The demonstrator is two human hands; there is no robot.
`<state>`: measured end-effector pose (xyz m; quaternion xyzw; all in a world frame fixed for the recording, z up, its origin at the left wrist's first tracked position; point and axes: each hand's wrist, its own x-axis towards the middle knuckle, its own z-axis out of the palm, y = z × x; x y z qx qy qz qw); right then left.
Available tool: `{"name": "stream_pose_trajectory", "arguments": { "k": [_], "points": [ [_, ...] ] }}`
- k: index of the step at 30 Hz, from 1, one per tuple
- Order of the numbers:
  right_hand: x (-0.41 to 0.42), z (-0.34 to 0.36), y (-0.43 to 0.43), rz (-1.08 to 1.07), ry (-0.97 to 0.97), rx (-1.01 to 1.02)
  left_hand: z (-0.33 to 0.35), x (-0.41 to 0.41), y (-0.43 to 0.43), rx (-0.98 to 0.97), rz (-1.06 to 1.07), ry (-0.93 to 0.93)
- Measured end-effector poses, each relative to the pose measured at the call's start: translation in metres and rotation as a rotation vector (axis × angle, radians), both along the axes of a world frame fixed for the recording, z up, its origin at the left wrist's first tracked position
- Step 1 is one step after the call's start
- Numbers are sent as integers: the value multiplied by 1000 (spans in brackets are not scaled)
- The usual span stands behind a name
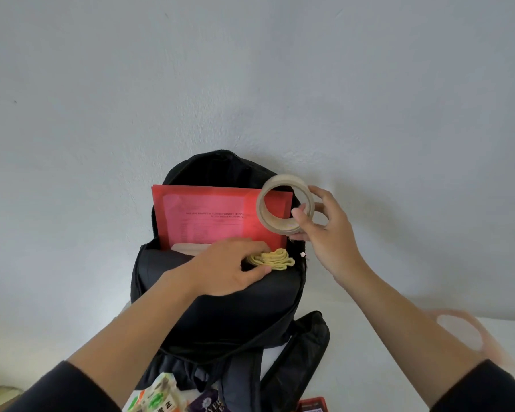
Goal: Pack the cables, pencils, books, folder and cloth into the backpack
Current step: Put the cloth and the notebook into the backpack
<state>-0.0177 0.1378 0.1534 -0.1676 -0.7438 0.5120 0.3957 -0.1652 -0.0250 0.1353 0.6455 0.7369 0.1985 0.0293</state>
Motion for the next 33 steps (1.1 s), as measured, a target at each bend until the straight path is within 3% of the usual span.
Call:
{"name": "stream_pose_trajectory", "arguments": {
  "k": [5,8,11,14,18,28,30,33],
  "points": [
    [-4,3,-2,23,-163,322,-10,4,-14,41,67,100],
    [-1,-2,3,27,-173,288,-17,1,-13,64,90,139],
    [1,-6,7,-9,-206,386,-14,1,-9,121,78,222],
    [1,-7,7,12,-219,456,-8,1,-9,179,34,172],
    [3,-2,11,-11,-157,358,5,-6,-10,175,30,-70],
    [-12,-5,6,-161,1,293,22,-15,25,-211,100,-58],
    [-12,-2,6,-137,48,218,20,-17,26,-159,103,-65],
    [-14,5,4,-69,69,99,25,-25,17,79,143,-92]
  ]
}}
